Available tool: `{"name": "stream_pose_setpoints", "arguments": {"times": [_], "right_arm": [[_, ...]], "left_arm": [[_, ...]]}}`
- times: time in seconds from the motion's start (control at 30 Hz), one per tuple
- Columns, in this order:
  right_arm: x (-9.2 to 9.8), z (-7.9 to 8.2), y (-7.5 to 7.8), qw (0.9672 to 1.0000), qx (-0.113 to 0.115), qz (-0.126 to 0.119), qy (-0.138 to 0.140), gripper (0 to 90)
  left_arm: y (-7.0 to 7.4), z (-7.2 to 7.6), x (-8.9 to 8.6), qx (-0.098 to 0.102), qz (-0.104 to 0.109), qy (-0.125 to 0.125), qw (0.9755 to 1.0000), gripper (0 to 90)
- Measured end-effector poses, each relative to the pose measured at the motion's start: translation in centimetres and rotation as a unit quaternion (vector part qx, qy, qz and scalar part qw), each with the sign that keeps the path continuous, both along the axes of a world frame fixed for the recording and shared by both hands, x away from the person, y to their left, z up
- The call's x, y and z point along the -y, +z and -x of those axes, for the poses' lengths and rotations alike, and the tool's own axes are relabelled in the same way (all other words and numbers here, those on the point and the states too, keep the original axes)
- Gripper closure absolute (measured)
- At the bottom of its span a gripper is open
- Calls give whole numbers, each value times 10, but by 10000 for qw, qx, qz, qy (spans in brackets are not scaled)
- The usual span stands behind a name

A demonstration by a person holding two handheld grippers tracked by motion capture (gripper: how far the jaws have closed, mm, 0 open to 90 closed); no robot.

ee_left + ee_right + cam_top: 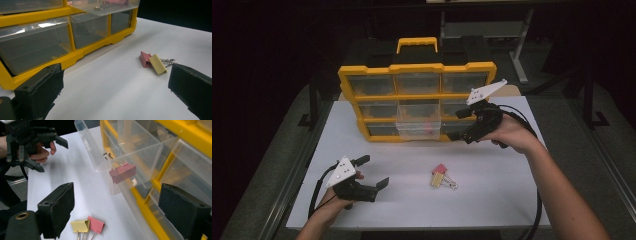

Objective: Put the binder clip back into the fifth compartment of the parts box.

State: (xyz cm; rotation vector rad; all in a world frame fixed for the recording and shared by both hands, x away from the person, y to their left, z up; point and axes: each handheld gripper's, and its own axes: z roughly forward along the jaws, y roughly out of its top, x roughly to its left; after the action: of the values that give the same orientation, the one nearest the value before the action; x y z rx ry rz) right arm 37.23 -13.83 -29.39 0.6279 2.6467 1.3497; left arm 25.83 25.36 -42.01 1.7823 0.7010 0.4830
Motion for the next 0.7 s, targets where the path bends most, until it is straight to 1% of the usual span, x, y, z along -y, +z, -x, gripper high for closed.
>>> {"name": "stream_pose_setpoints", "arguments": {"times": [0.07,0.2,0.23,0.27,0.3,0.37,0.43,0.5,0.63,0.7], "right_arm": [[1,3,-3,10000,64,-13,10,129],[2,8,-9,9999,107,-23,-25,128],[2,10,-11,9999,88,-39,-34,128],[2,10,-13,9999,102,-43,-20,128],[1,12,-15,10000,88,-23,-20,128],[1,14,-19,10000,75,10,-30,128],[0,15,-22,10000,51,-5,-35,128],[0,17,-26,10000,13,-59,-60,126],[1,19,-34,9999,-36,-124,-98,126],[2,20,-38,9999,-36,-100,-105,126]], "left_arm": [[1,0,-1,16,20,5,10000,0],[2,2,-5,32,30,32,10000,0],[2,2,-7,48,15,41,10000,0],[3,3,-8,54,49,51,10000,0],[3,3,-10,35,51,78,10000,0],[2,4,-13,62,40,102,9999,0],[0,5,-16,14,40,140,9999,0],[-2,6,-17,39,30,123,9999,0],[-3,8,-17,15,42,124,9999,0],[-4,8,-16,18,17,105,9999,0]]}}
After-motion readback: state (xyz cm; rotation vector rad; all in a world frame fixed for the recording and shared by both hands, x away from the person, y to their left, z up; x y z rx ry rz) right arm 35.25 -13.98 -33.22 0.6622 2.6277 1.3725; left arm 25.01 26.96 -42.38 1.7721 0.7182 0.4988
